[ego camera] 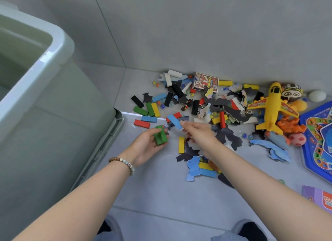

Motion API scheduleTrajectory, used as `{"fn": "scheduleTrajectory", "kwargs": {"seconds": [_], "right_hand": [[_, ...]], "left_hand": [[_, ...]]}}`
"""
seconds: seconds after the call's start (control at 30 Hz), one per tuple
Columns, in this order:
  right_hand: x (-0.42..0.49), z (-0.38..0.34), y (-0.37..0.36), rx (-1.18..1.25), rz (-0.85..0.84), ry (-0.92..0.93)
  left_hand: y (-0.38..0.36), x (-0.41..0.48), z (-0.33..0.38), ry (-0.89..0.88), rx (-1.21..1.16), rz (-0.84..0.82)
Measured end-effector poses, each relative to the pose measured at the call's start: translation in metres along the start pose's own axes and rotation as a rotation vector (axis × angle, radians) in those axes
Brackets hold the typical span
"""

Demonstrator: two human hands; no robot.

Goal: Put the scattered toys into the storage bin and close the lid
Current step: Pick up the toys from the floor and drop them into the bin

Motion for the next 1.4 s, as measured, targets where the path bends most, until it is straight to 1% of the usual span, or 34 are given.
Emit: {"fn": "scheduleTrajectory", "kwargs": {"seconds": [0.07, 0.13, 0.2, 0.27, 0.33, 0.37, 0.43, 0.5, 0.57, 0.67, 0.83, 0.93, 1.13, 1.23, 1.4], "right_hand": [[-0.009, -0.001, -0.008, -0.028, -0.092, -0.067], [-0.013, 0.001, -0.013, -0.067, -0.133, -0.07], [-0.01, 0.0, -0.011, -0.072, -0.107, -0.046], [0.002, -0.003, -0.002, -0.092, -0.017, 0.044], [0.016, -0.007, 0.005, -0.207, 0.069, 0.161], [0.022, -0.01, 0.005, -0.288, 0.077, 0.209], [0.034, -0.012, 0.0, -0.45, 0.032, 0.277], [0.043, -0.014, -0.007, -0.554, 0.002, 0.296], [0.05, -0.016, -0.01, -0.652, 0.021, 0.309], [0.052, -0.017, -0.011, -0.785, 0.001, 0.347], [0.046, -0.014, -0.003, -0.837, -0.011, 0.365], [0.042, -0.01, -0.002, -0.834, -0.017, 0.365], [0.037, -0.007, 0.002, -0.92, -0.093, 0.382], [0.037, -0.008, 0.002, -0.946, -0.1, 0.367], [0.034, -0.007, 0.004, -0.929, -0.024, 0.363]], "left_hand": [[-0.006, 0.002, -0.001, 0.014, -0.07, -0.034], [-0.012, 0.004, -0.001, -0.007, -0.015, -0.006], [-0.012, 0.006, 0.001, -0.048, 0.049, 0.066], [-0.008, 0.008, 0.006, -0.086, 0.044, 0.122], [0.003, 0.007, 0.012, -0.113, 0.088, 0.163], [0.009, 0.006, 0.014, -0.117, 0.133, 0.179], [0.02, 0.004, 0.017, -0.111, 0.221, 0.213], [0.026, 0.005, 0.016, -0.101, 0.292, 0.258], [0.026, 0.006, 0.012, -0.089, 0.398, 0.305], [0.021, 0.01, 0.006, -0.112, 0.507, 0.297], [0.019, 0.016, 0.009, -0.226, 0.693, 0.328], [0.018, 0.021, 0.008, -0.285, 0.756, 0.371], [0.016, 0.023, 0.005, -0.361, 0.843, 0.426], [0.015, 0.023, 0.006, -0.38, 0.86, 0.453], [0.012, 0.026, 0.007, -0.357, 0.896, 0.475]]}}
Point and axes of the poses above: each hand's wrist, its own x-axis towards the middle knuckle, its own y-axis out of the back of the hand, z = x × y, the point moved 2 cm from there along x, towards the middle knuckle, and after that the axes turned 1 degree about y, right-handed, at the moved point
